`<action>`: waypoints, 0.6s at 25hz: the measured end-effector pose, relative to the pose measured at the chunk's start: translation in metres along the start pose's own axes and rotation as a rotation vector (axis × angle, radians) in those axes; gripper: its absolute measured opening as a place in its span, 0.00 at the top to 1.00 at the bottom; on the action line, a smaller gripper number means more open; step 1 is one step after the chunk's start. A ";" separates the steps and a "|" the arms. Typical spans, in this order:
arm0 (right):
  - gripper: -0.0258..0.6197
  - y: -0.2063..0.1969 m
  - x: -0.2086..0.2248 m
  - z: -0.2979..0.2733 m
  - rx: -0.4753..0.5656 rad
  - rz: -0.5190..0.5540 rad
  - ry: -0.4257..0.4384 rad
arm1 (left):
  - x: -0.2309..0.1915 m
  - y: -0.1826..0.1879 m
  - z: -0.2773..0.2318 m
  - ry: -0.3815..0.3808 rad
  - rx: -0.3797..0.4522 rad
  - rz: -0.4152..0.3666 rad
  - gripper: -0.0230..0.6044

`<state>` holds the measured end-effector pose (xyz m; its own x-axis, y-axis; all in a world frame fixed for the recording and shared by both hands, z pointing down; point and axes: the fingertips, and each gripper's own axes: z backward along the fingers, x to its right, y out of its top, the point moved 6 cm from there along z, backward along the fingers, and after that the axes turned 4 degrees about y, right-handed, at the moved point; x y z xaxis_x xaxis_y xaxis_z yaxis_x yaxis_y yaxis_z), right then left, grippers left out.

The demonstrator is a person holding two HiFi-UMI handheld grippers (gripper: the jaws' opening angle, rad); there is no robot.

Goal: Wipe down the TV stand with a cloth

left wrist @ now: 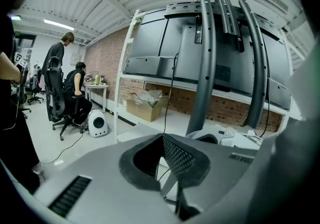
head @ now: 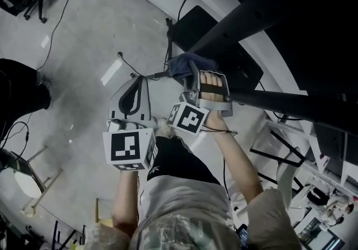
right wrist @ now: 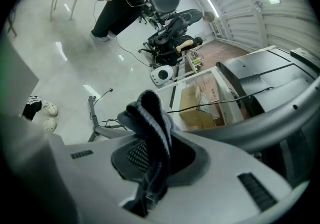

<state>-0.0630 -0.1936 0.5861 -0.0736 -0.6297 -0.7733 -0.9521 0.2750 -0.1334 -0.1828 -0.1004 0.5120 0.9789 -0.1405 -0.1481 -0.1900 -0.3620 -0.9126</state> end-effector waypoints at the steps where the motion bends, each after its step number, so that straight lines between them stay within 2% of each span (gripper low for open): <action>1: 0.87 -0.001 -0.008 -0.005 -0.002 0.006 0.016 | -0.001 -0.006 -0.001 0.004 -0.011 0.001 0.94; 6: 0.87 -0.011 -0.039 -0.028 -0.017 0.024 0.074 | -0.002 -0.023 -0.010 -0.005 -0.038 0.002 0.94; 15: 0.87 -0.025 -0.083 -0.062 -0.032 0.021 0.169 | 0.003 -0.037 -0.030 -0.025 -0.038 0.015 0.94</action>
<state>-0.0514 -0.1934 0.6925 -0.1401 -0.7378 -0.6603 -0.9587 0.2679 -0.0959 -0.1749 -0.1153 0.5565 0.9774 -0.1231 -0.1720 -0.2073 -0.3952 -0.8949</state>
